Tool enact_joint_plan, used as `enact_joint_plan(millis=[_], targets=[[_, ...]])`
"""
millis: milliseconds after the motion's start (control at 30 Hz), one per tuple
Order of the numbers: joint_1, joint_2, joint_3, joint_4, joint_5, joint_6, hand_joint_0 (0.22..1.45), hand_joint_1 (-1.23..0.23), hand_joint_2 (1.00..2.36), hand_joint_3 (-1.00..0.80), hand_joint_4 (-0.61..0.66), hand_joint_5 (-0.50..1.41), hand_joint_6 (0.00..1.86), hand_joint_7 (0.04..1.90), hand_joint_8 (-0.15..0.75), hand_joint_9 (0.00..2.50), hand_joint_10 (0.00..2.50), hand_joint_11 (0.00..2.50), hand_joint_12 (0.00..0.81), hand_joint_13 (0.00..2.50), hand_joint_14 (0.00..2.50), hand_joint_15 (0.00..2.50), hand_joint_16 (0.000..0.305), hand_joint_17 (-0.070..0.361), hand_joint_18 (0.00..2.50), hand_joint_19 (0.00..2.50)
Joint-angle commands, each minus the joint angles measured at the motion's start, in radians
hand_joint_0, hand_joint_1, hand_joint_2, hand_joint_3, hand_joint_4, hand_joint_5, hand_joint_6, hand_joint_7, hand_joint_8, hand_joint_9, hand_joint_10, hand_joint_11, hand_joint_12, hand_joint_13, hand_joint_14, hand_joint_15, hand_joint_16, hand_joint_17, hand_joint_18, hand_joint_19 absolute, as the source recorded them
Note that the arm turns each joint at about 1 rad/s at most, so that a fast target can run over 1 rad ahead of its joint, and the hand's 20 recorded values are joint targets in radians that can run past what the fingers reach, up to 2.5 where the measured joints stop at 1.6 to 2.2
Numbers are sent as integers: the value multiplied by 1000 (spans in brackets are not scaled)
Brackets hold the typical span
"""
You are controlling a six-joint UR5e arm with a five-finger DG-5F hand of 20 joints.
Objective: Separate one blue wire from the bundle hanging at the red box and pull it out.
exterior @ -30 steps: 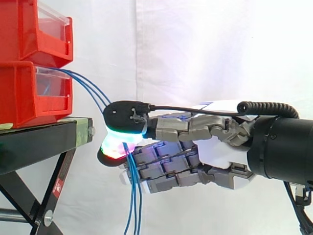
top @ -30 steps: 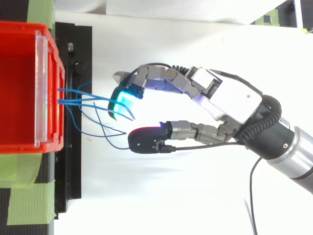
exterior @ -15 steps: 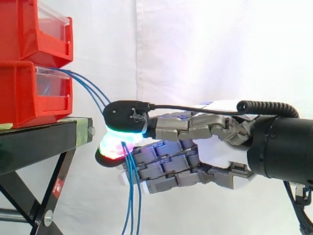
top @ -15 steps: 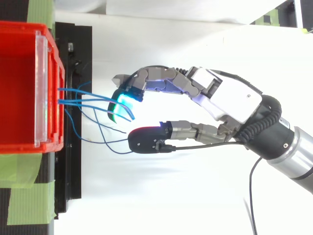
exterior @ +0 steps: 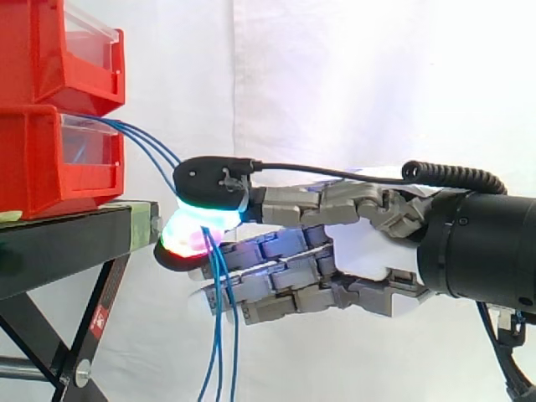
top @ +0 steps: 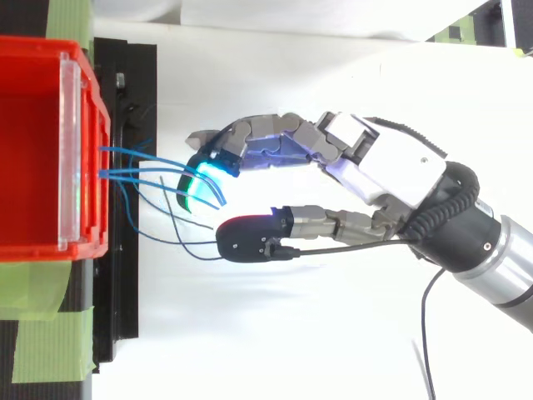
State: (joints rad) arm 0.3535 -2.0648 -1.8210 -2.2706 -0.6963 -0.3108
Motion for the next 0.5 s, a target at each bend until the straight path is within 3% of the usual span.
enact_joint_plan(millis=[0, 167, 467], targets=[[-1, 0, 6, -20, 1, 95, 654, -691, 1015, -322, 164, -203, 779, 949, 241, 638, 6, 221, 245, 871, 19, 449, 45, 101, 494, 269], [-1, 0, 9, -87, -3, 265, 656, -688, 1015, -324, 164, -204, 779, 955, 247, 641, 6, 230, 242, 1009, 21, 564, 43, 97, 500, 264], [-1, 0, 9, -133, -5, 415, 658, -686, 1015, -329, 168, -204, 778, 954, 247, 638, 8, 213, 260, 1078, 19, 515, 41, 92, 506, 228]])
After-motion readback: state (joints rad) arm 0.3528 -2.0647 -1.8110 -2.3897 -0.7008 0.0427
